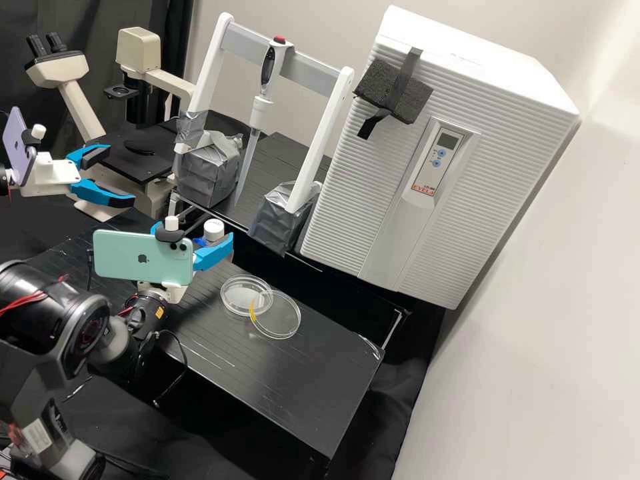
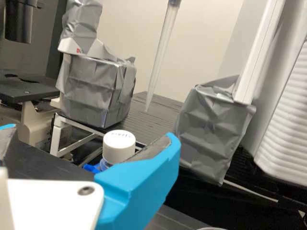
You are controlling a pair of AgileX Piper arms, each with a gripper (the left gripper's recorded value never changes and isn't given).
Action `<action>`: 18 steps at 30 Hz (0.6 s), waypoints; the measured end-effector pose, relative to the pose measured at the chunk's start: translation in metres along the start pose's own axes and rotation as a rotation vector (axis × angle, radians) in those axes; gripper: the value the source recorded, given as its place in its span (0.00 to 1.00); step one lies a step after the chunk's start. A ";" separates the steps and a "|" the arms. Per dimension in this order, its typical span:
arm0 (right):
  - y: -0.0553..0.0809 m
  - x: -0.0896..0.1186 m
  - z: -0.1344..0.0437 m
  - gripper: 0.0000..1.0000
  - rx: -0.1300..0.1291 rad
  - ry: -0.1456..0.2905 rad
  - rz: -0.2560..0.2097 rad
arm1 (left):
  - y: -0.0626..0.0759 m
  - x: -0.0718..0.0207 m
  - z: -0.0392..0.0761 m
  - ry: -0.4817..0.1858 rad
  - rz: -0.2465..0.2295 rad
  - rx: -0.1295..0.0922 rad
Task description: Close the bottle
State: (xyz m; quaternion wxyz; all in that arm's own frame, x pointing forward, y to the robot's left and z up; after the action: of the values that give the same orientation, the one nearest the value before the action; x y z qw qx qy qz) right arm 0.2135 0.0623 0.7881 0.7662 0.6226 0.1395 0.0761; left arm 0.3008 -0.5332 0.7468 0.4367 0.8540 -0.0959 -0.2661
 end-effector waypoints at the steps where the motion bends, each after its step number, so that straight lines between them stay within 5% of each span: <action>1: 0.001 -0.002 -0.001 1.00 0.003 0.004 0.004 | -0.001 -0.0009 0.000 0.005 -0.003 0.000; 7: 0.002 -0.006 0.000 1.00 0.040 0.009 0.000 | -0.005 -0.0049 0.001 0.031 -0.009 0.000; 13: 0.001 -0.007 0.000 1.00 0.045 0.010 -0.006 | -0.009 -0.0093 0.004 0.081 -0.007 0.041; 18: 0.001 -0.007 0.000 1.00 0.045 0.010 -0.006 | -0.005 -0.0140 0.006 0.109 0.084 0.071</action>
State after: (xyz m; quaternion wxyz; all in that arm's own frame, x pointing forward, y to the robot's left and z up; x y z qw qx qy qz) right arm 0.2070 0.0602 0.7904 0.7517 0.6387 0.1468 0.0741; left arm 0.2856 -0.5289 0.7455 0.4215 0.8774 -0.1167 -0.1970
